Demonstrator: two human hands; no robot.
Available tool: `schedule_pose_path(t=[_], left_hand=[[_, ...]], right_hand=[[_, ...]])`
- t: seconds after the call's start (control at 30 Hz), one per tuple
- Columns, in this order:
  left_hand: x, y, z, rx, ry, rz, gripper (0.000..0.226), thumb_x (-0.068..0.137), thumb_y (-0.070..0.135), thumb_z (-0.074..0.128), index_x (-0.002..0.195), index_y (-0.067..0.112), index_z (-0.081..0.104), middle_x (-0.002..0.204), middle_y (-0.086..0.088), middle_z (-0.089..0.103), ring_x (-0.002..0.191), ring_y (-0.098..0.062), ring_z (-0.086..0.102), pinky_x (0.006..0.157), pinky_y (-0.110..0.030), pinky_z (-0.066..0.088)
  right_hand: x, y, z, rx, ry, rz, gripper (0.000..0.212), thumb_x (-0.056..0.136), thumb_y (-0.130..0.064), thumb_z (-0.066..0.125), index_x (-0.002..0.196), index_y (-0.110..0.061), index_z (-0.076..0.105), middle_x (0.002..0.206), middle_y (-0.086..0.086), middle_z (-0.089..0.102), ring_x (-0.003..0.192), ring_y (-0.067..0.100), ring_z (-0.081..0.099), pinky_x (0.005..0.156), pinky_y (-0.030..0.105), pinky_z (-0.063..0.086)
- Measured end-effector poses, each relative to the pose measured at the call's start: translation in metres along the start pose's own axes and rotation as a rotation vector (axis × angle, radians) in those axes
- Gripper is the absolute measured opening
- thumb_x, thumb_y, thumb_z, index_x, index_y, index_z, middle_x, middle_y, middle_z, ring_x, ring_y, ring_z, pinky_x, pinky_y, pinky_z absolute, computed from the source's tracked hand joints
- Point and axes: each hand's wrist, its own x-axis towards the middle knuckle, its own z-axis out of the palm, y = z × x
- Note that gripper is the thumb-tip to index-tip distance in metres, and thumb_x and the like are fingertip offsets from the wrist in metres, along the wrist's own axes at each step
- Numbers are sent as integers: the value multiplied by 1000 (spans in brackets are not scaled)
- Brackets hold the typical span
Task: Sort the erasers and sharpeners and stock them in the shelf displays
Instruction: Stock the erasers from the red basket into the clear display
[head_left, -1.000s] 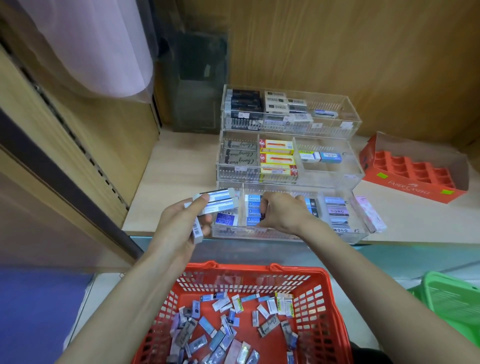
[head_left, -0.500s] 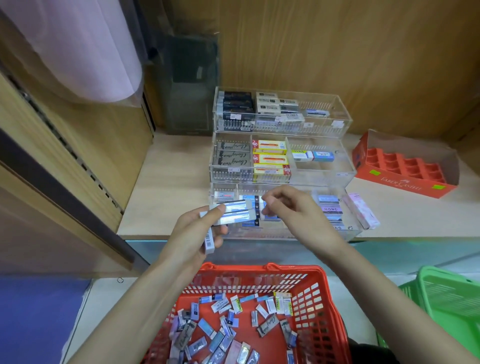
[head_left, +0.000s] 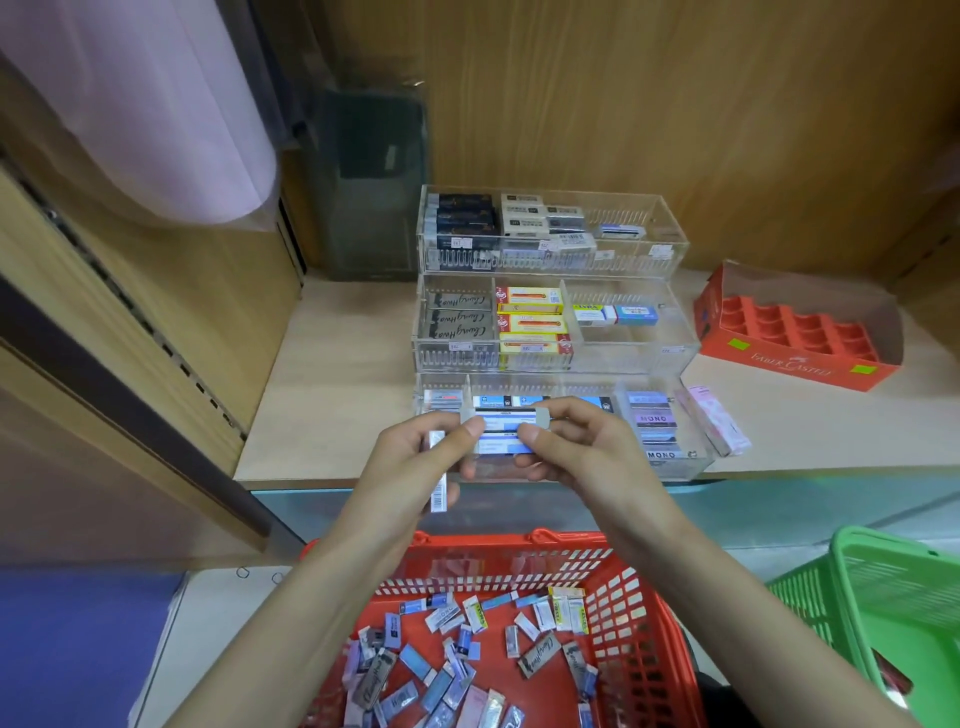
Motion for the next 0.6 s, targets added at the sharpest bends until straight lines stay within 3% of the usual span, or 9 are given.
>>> schedule_pose_path(t=[0.07,0.2,0.33,0.5,0.6], left_hand=[[4,-1,6,44,1,29,35,87,27,63,85,-7,59,56,-3,50,55,-12,42,48,-20,33],[19,5,33,166,-2,105,25,91,29,59,80,8,65,52,-2,54,46,-7,42,54,-26,32],[55,36,69,164,-54,189,24,90,27,60,80,6,64,53,2,55,51,-8,47,56,-22,37],[112,83,90,33,40,261,10,88,25,64,91,17,68,74,-5,62,49,-2,51,74,-31,43],[136,94,86,84,62,260,14,88,25,64,95,14,68,77,-6,64,47,-1,50,77,-34,44]], right_hand=[[0,-1,-4,5,23,5,10,85,0,62,92,-6,59,63,2,62,60,16,63,60,19,53],[7,-15,-22,-6,118,-25,8,84,-1,64,89,-6,61,66,8,61,56,15,61,60,20,54],[30,-48,-54,-21,190,-113,21,84,-2,65,103,5,60,77,16,62,57,14,61,59,18,53],[99,-118,-95,-116,286,-276,6,84,3,63,87,-2,63,72,12,64,52,11,60,53,16,52],[151,-131,-113,-172,344,-201,8,85,5,62,93,4,61,70,12,61,41,5,58,46,15,51]])
